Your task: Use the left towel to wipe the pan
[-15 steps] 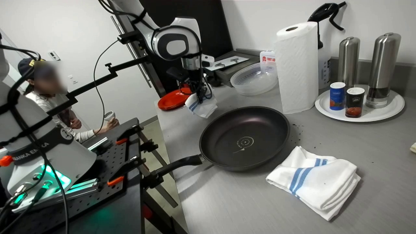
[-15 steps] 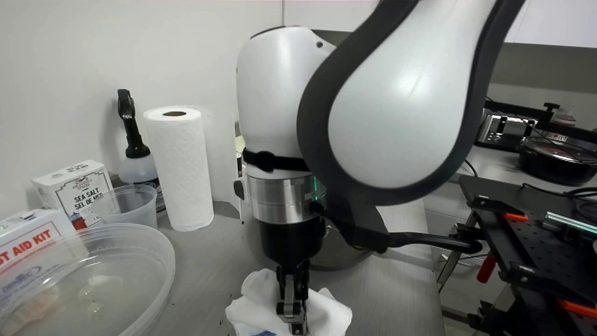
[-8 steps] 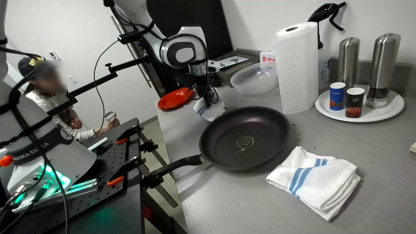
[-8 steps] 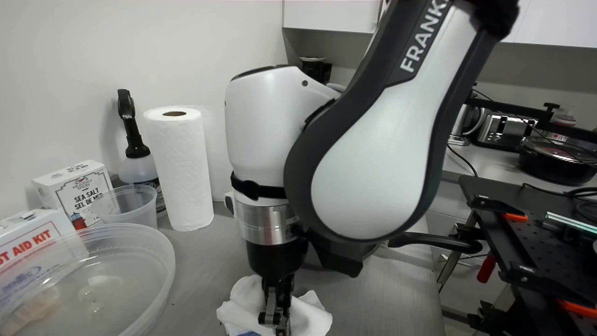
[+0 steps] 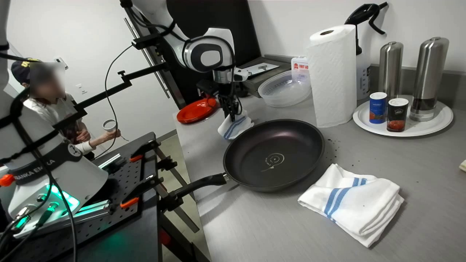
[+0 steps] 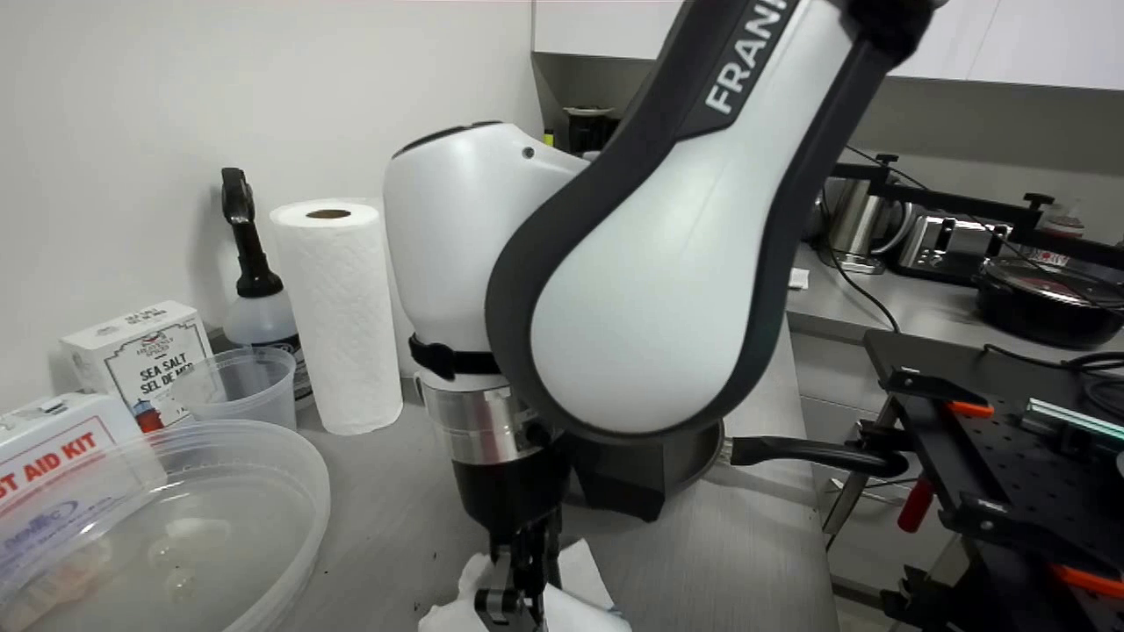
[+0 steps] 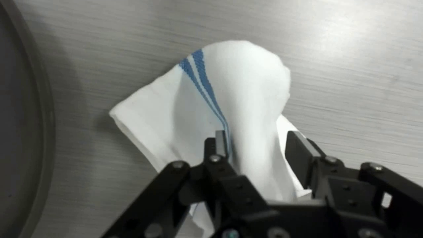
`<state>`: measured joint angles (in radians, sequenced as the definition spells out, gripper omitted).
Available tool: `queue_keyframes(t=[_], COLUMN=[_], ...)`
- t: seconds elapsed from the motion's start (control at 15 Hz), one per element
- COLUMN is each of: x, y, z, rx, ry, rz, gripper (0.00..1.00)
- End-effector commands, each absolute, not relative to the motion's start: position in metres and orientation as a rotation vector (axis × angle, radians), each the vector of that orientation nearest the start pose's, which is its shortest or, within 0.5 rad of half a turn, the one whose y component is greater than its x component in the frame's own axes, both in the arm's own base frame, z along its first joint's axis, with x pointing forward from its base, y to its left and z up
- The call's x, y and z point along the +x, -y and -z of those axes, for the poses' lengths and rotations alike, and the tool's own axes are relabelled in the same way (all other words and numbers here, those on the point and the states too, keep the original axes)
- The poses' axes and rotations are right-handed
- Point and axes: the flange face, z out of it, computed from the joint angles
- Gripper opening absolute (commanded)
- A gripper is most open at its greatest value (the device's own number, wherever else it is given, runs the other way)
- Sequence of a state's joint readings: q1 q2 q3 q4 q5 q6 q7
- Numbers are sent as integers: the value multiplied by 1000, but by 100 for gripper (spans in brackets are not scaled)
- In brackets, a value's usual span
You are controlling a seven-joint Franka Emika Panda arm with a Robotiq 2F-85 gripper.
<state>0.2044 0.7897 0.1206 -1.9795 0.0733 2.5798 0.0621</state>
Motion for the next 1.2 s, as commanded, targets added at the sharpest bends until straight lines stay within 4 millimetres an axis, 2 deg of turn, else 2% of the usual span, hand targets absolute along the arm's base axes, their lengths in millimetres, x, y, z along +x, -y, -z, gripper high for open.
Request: queue_keyframes(t=[0.0, 0.13, 0.2, 0.33, 0.47, 0.73, 1.13], x=[531, 531, 532, 533, 538, 556, 595], y=[-188, -188, -187, -180, -164, -107, 7], z=[-80, -99, -110, -135, -165, -227, -316], rx=[-3008, -2989, -2981, -2974, -2971, -2964, -2986], ry=[217, 231, 240, 283, 313, 301, 202], rz=[-440, -465, -471, -499, -518, -511, -381], gripper=[81, 97, 100, 100, 100, 100, 100])
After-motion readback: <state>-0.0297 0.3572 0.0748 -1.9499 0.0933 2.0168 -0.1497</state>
